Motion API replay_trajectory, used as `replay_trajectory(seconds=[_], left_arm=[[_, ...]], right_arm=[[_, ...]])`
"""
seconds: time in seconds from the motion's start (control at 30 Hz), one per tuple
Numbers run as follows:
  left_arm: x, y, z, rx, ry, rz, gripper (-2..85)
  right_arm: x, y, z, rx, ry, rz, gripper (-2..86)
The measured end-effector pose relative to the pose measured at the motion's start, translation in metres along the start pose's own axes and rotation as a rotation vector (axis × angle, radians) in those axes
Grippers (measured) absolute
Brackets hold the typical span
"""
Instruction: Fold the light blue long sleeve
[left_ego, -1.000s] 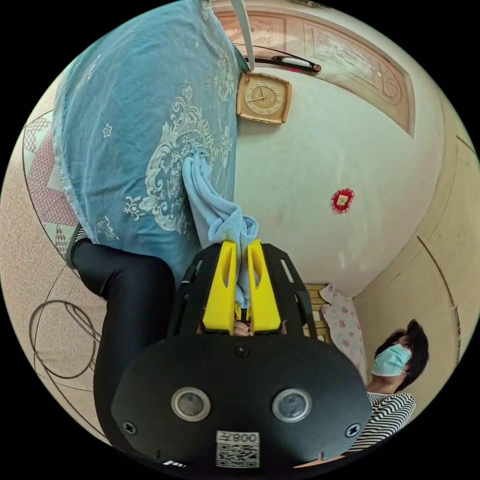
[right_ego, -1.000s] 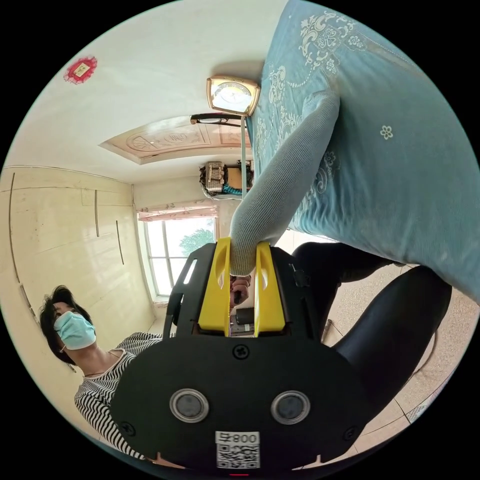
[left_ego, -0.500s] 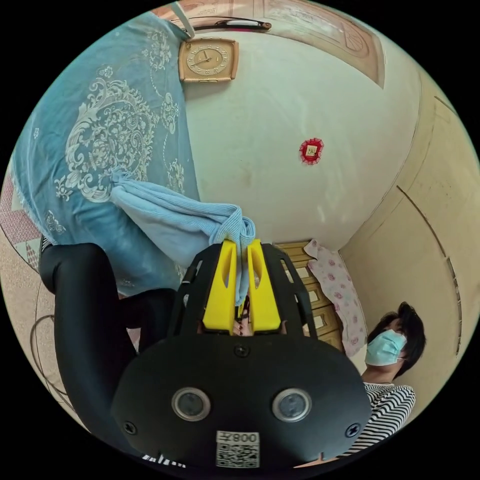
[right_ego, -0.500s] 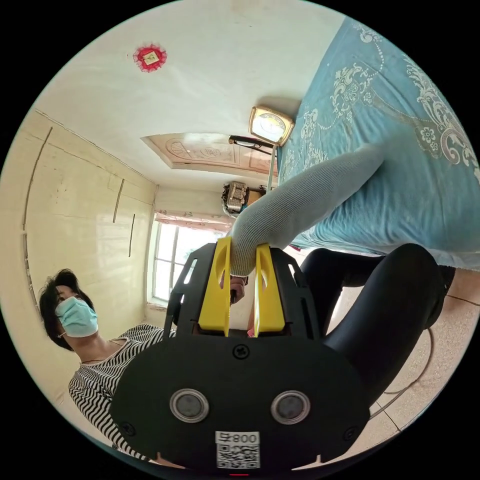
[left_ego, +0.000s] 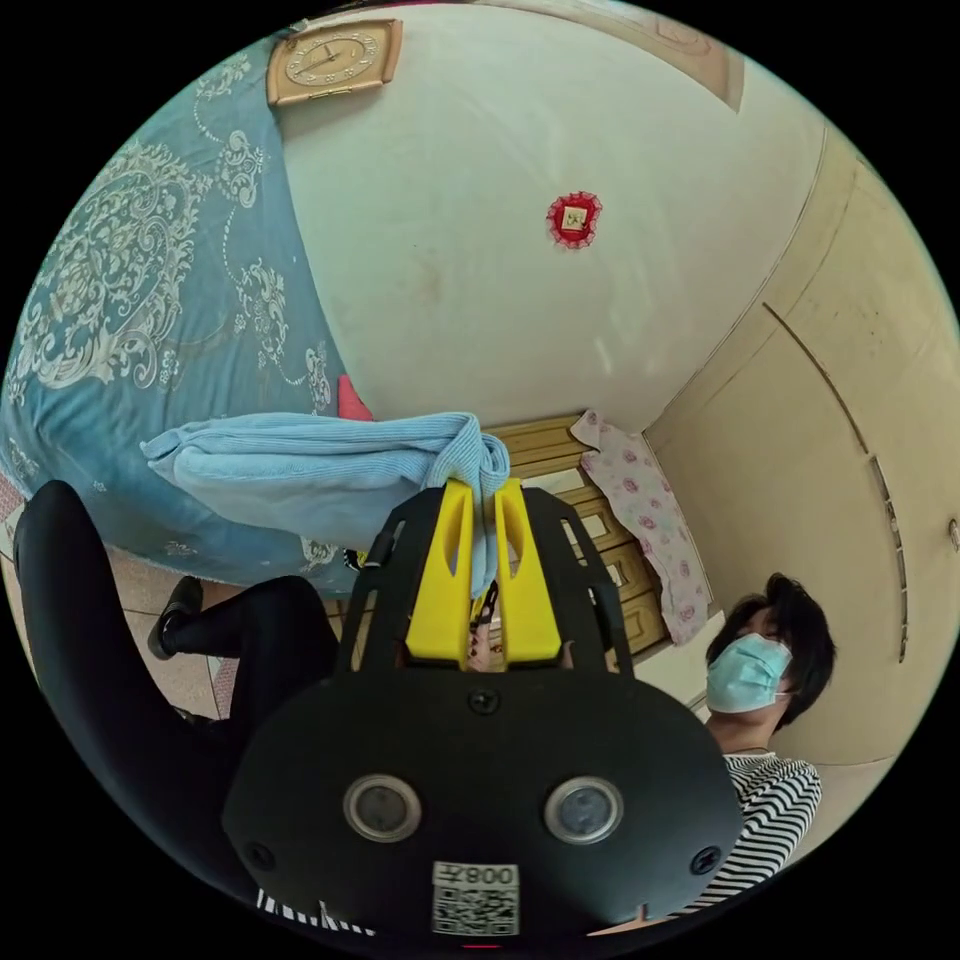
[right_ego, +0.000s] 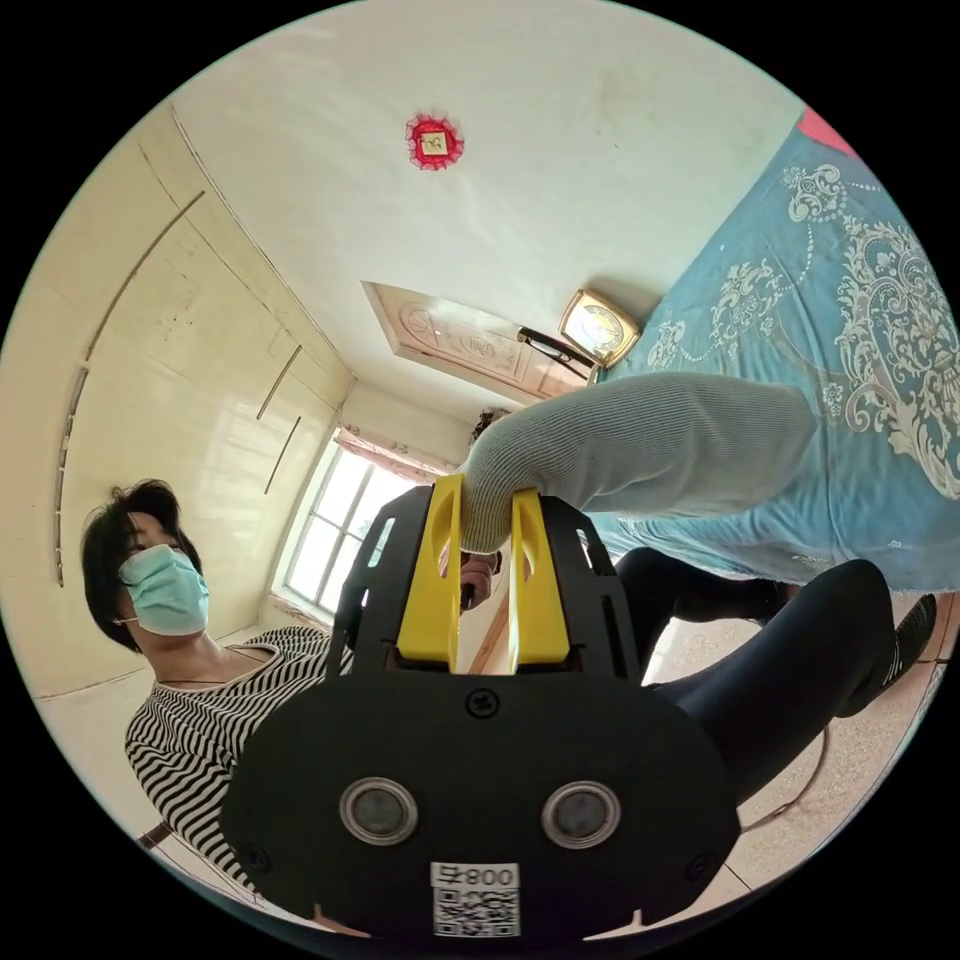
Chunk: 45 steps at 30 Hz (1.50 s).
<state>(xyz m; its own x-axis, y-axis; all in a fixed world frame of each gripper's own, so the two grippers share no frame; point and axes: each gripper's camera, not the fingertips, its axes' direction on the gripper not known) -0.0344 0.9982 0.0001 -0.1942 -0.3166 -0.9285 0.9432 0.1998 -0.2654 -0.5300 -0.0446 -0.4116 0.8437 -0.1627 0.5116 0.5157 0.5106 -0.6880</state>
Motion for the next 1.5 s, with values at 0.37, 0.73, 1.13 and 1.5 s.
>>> replay_trajectory(seconds=[0.37,0.73,1.13,1.5], left_arm=[[-0.065,-0.067,0.236,-0.124,-0.032,-0.012,3.8],[-0.217,-0.2,0.51,-0.231,-0.02,-0.09,3.7],[-0.357,-0.402,0.892,-0.276,0.033,-0.085,3.7],[-0.405,-0.505,1.24,-0.228,0.069,0.13,3.4]], right_arm=[[-0.029,-0.052,-0.105,0.069,-0.005,-0.049,7.0],[0.014,-0.2,-0.193,0.105,0.061,0.022,7.1],[0.033,-0.517,-0.297,0.12,0.231,0.012,7.2],[-0.017,-0.847,-0.411,0.088,0.382,-0.127,7.4]])
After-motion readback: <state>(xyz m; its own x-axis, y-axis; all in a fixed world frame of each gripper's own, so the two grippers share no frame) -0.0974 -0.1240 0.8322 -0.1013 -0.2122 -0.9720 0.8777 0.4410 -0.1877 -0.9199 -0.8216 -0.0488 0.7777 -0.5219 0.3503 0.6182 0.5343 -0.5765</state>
